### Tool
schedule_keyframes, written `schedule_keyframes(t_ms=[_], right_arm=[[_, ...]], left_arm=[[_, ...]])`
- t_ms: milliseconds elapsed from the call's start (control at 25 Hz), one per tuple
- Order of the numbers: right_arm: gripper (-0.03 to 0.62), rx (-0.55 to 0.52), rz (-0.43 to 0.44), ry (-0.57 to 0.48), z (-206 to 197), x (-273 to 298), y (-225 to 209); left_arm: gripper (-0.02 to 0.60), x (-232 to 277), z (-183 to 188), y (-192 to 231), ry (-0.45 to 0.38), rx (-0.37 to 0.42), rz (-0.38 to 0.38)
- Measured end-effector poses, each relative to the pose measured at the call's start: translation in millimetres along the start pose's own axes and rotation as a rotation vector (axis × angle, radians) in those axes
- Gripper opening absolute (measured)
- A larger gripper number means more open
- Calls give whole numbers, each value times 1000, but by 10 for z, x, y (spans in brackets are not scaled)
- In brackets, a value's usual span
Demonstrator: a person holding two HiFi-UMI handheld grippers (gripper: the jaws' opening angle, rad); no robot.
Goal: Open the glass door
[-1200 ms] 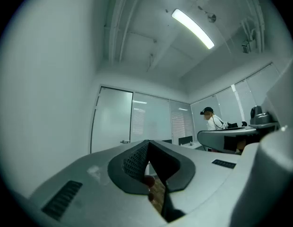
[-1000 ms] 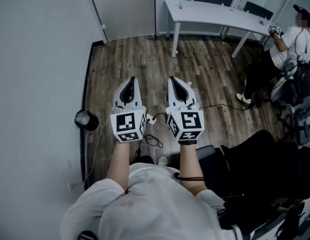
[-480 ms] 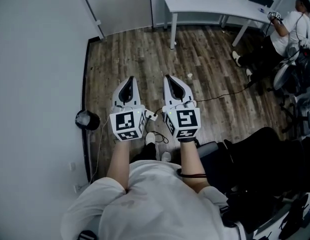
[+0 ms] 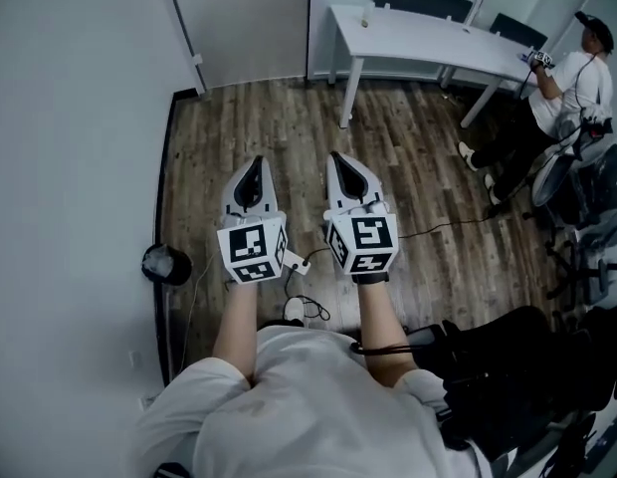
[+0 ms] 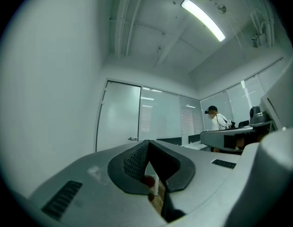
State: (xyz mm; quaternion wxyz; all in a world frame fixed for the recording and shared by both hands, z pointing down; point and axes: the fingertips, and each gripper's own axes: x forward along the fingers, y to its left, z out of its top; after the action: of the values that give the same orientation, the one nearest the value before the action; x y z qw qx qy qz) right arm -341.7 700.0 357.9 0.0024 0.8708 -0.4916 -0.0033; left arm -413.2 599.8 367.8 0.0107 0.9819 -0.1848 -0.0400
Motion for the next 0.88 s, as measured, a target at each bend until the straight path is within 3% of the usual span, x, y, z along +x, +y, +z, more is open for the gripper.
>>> schedule_keyframes(t_ms=[200, 360, 680, 880], right_arm=[[-5, -37, 50, 37, -75, 606, 331], [-4, -43, 51, 74, -201, 1000, 312], [-4, -30, 89, 65, -193, 1820, -95], [-4, -18, 143, 51, -287, 2517, -408]], left_arm=[[-11, 309, -89, 576, 2, -94, 35], [-11, 628, -138, 924, 7, -95, 72], [-11, 1474, -328, 922, 29, -94, 63], [-11, 2217, -425, 1021, 19, -92, 99]])
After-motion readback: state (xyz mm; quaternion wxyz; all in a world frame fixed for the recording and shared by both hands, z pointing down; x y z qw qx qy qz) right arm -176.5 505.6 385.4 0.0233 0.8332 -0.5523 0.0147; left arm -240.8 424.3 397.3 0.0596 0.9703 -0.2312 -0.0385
